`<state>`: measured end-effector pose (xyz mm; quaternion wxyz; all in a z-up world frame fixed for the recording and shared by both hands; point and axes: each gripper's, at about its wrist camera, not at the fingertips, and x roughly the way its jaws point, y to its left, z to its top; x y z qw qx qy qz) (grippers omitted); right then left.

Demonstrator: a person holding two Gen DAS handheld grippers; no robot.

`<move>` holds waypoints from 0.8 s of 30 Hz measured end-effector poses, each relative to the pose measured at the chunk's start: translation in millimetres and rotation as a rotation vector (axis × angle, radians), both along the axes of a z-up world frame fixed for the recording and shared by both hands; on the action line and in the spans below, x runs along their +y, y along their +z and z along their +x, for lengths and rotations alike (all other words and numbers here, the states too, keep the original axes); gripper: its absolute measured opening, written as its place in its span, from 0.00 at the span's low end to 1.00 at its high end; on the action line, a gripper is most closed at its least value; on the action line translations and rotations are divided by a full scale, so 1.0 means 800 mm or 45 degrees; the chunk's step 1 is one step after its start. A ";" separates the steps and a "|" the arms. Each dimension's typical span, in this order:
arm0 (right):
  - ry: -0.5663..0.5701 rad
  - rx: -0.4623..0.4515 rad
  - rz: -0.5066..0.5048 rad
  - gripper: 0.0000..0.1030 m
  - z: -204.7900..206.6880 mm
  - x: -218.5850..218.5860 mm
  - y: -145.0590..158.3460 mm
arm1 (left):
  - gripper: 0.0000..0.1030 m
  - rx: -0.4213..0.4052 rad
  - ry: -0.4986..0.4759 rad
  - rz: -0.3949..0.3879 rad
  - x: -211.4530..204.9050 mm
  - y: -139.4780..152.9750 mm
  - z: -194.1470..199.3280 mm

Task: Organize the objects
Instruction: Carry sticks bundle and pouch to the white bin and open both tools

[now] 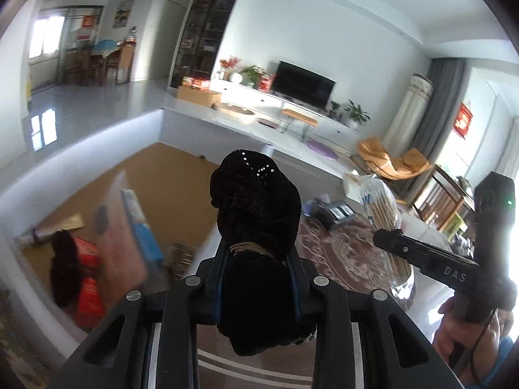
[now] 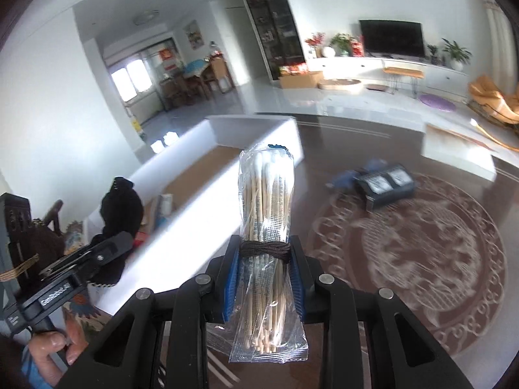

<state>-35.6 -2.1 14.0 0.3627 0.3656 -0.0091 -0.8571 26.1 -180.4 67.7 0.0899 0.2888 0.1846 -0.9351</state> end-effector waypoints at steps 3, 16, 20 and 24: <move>0.155 -0.010 -0.069 0.28 0.009 -0.093 0.015 | 0.29 -0.090 0.175 -0.025 -0.077 -0.002 0.005; 0.287 -0.119 -0.078 0.83 0.025 -0.210 -0.055 | 0.72 -0.316 0.405 -0.015 -0.177 -0.062 0.034; 0.141 0.030 0.096 0.89 0.019 -0.112 -0.086 | 0.72 -0.244 0.276 -0.040 -0.109 -0.058 0.037; -0.062 0.040 0.318 0.89 -0.001 0.007 -0.133 | 0.74 -0.176 0.048 -0.071 -0.026 -0.042 0.021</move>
